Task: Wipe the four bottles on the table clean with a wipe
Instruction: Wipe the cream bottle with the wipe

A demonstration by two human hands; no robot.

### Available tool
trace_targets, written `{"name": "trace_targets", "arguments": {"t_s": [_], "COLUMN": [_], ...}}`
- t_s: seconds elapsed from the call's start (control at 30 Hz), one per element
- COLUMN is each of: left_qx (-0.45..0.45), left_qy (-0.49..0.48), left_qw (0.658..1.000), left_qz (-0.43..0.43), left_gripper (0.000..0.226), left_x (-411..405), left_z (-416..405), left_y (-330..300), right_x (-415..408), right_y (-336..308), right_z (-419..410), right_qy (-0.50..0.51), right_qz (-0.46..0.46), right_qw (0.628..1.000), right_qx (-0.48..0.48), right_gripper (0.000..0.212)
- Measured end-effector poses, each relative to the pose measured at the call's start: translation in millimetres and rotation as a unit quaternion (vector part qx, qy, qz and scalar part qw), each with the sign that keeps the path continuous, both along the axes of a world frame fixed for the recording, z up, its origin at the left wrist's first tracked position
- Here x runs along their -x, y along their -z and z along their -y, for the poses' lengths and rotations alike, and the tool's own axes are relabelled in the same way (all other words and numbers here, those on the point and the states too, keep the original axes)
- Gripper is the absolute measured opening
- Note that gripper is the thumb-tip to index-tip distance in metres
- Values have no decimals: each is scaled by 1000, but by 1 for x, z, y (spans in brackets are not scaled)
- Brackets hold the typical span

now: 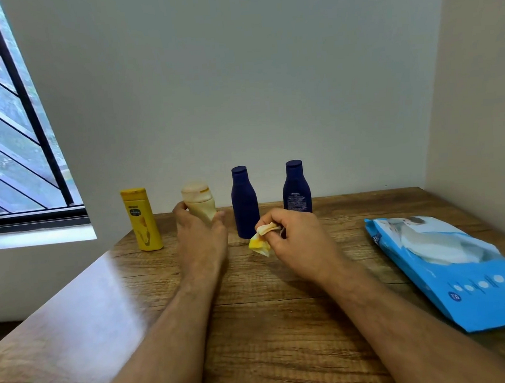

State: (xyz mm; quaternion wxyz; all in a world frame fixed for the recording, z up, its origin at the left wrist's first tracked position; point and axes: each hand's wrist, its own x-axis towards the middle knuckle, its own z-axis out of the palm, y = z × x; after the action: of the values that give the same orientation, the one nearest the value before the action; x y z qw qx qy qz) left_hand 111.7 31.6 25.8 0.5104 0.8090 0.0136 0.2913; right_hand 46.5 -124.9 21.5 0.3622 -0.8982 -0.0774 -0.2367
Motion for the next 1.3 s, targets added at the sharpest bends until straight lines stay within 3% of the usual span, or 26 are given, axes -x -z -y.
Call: {"name": "trace_targets", "arguments": {"t_s": [0.57, 1.3], "left_qx": [-65, -107], "left_qy": [-68, -68], "left_qw": [986, 977], "left_qz": [-135, -170], "left_gripper": [68, 68], "left_x": [-27, -15], "left_z": [-1, -7], "left_y": [12, 15], "right_x": [4, 11], "right_y": [-1, -6], "right_z": [-2, -2], "right_qy": [-2, -21], "right_qz": [-12, -4], "right_qw": [1000, 1000], "right_qx": [19, 6], "right_gripper": [17, 12]}}
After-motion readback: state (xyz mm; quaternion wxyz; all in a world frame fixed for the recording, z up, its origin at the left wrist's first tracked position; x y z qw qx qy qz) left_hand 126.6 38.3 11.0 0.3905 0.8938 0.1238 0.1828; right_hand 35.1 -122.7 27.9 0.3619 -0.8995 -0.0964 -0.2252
